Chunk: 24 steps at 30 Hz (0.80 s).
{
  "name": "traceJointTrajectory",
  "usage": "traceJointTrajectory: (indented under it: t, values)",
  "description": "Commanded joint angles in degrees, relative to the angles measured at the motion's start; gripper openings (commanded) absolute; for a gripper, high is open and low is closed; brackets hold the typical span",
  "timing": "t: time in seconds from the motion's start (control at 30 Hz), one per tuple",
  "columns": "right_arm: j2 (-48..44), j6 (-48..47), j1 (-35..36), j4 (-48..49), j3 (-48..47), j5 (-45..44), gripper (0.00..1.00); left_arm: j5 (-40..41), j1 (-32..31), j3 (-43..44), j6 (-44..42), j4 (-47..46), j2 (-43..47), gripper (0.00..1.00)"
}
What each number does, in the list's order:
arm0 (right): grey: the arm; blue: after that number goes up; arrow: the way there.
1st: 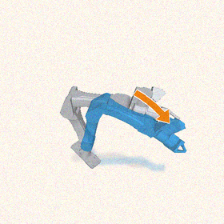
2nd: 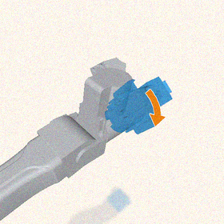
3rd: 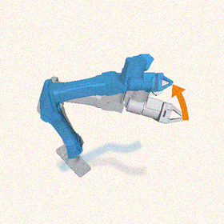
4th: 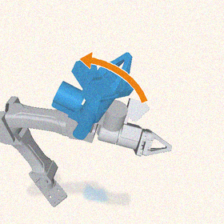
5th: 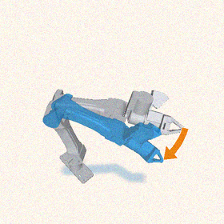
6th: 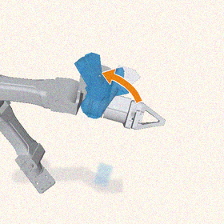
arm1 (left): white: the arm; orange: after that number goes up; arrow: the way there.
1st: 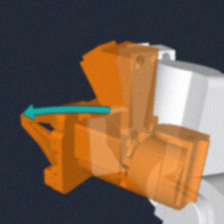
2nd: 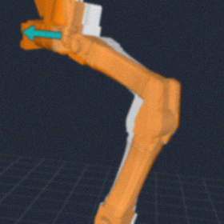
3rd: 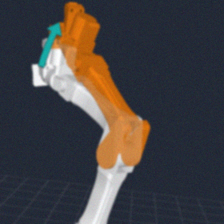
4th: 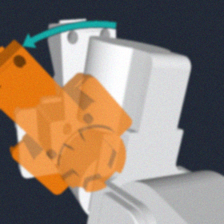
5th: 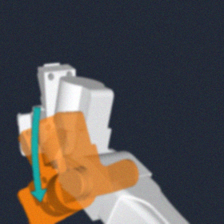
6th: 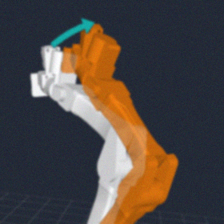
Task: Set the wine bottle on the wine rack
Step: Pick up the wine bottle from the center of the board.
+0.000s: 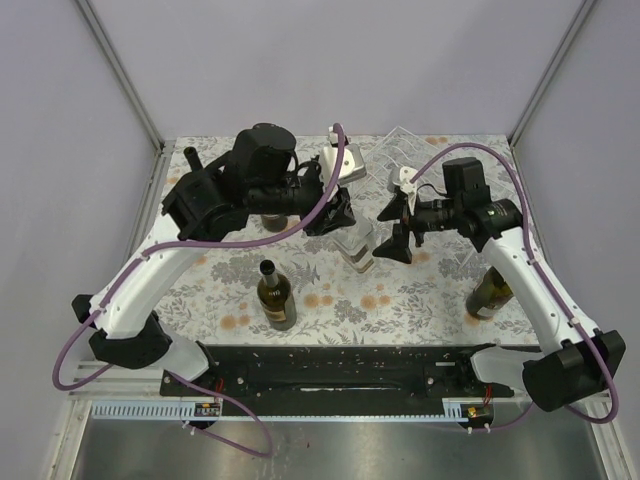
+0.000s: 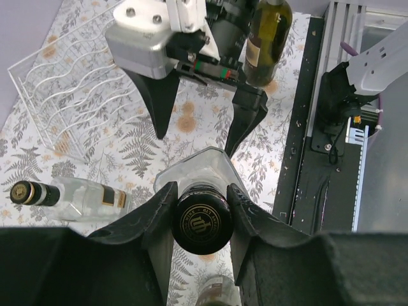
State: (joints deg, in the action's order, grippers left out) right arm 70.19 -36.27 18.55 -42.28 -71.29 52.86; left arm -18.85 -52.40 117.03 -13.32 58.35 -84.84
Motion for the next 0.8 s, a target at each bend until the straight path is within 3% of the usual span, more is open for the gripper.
traceJointTrajectory:
  t: [0.0, 0.33, 0.77]
  values:
    - [2.05, -1.70, 0.35, 5.19, -1.22, 10.33, 1.00, -3.47, -0.16, 7.15, 0.14, -6.58, -0.59, 0.00]
    - [2.93, -9.34, 1.14, 9.32, 5.54, 20.52, 0.99, -5.76, -0.16, 7.86, 1.37, -9.04, -0.86, 0.00]
    - [4.51, -18.39, 6.06, 6.95, 10.11, 23.16, 0.99, -6.20, -0.16, 7.95, 3.21, -10.80, -0.94, 0.00]
